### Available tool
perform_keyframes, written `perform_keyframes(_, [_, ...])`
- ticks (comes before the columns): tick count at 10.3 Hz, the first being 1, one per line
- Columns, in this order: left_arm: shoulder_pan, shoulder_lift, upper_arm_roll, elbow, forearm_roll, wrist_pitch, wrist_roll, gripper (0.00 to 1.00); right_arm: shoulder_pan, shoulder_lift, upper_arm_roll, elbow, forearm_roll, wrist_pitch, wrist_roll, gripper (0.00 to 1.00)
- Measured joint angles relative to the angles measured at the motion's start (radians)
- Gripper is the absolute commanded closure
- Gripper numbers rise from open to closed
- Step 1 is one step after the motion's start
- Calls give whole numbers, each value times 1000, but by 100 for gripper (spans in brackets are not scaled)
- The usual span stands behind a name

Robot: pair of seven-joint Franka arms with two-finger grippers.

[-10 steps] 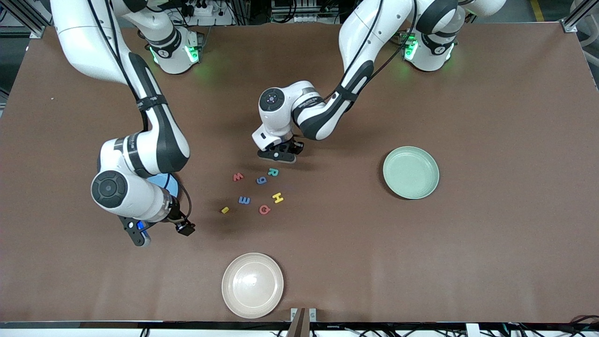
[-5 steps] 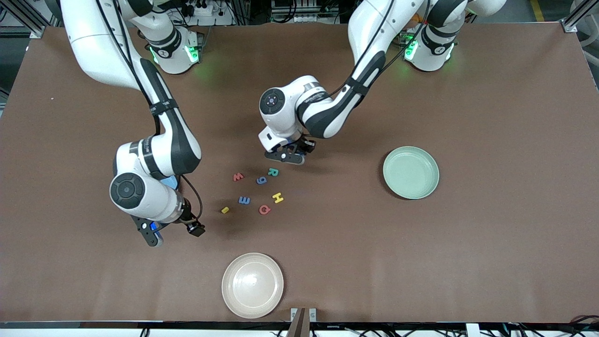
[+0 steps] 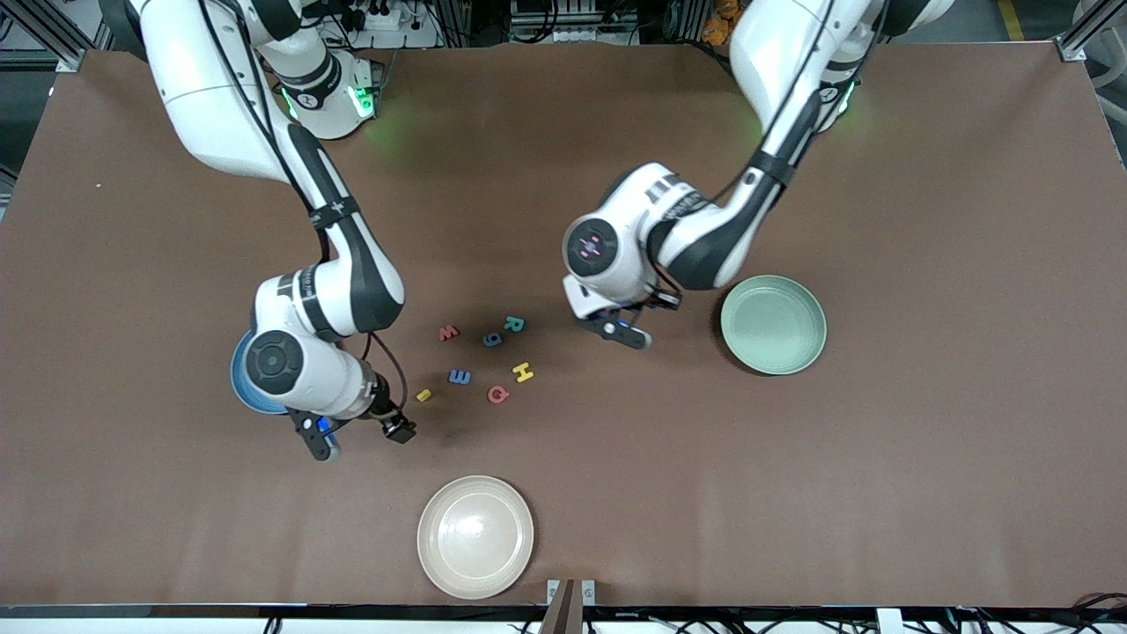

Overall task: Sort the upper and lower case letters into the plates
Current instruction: 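Carry the blue W onto the green plate and open the left gripper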

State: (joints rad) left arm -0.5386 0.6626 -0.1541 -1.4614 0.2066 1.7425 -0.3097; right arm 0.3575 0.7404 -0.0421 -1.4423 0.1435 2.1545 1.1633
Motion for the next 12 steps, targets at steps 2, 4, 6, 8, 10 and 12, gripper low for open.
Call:
perform_keyframes(2, [117, -66, 0, -148, 0, 114, 130, 100, 29, 5, 0, -81, 0, 103, 7, 0])
perform_keyframes(4, [220, -160, 0, -350, 0, 280, 248, 100, 42, 5, 0, -132, 0, 147, 7, 0])
perform_keyframes(6, [252, -213, -1, -507, 0, 419, 265, 96, 43, 5, -1, -152, -1, 159, 7, 0])
perform_keyframes(8, [261, -225, -1, -569, 0, 472, 265, 76, 43, 5, -4, -179, -14, 194, 6, 0])
perform_keyframes(10, [262, -232, -2, -582, 0, 474, 266, 0, 42, 5, -7, -191, -25, 228, 6, 0])
perform_keyframes(12, [262, -244, -2, -584, 0, 475, 266, 0, 42, 5, -8, -191, -27, 241, 6, 0])
